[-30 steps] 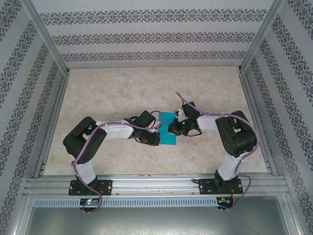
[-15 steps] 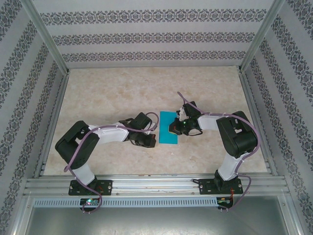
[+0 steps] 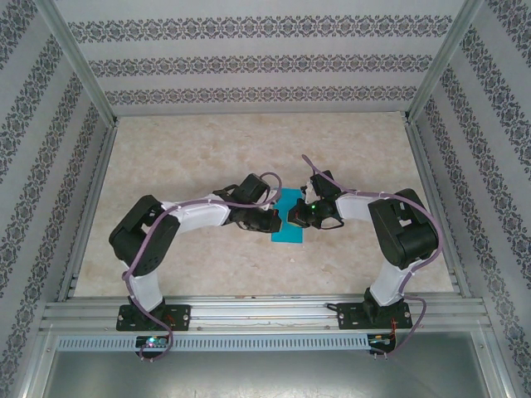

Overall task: Fold a paper plane with a square sheet of paper (fold left side to right side)
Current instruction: Fold the triangle a second time at the center of the table, then turn over the paper at the center of the table.

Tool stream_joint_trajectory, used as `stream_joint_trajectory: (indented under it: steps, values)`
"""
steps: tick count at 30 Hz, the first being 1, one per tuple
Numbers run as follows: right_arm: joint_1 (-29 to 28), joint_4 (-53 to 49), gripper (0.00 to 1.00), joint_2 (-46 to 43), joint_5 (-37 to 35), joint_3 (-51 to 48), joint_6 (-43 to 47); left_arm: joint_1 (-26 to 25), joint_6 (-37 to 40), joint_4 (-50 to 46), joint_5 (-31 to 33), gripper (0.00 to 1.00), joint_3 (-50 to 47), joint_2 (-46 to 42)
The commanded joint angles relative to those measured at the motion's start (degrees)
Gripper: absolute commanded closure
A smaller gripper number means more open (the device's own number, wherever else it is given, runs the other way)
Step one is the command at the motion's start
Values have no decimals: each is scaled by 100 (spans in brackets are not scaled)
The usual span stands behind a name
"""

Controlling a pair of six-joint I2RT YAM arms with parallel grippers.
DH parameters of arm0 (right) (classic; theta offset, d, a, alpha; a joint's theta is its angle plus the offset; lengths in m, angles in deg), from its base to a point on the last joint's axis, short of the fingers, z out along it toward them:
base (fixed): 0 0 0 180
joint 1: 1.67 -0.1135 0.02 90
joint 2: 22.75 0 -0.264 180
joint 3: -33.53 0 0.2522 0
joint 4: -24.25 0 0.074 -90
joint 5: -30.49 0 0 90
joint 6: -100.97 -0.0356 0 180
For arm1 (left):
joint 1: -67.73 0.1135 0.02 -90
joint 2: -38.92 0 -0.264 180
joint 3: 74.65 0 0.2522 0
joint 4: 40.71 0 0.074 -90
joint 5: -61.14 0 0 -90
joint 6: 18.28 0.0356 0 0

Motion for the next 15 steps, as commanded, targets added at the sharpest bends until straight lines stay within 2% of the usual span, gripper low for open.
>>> stream_joint_trajectory:
  steps: [1,5,9,15]
  values:
    - [-32,-102,100,-53,-226,-38,-26,-26,-270,229,157,87,13,39]
    - [-23,-59,100,-120,-155,-9,-48,36,-424,356,269,81,-50,-3]
    - [1,-23,90,-333,-143,45,-59,114,-575,407,370,78,-140,-15]
    - [216,-82,71,-883,-288,-52,57,212,-775,589,516,66,-311,-36]
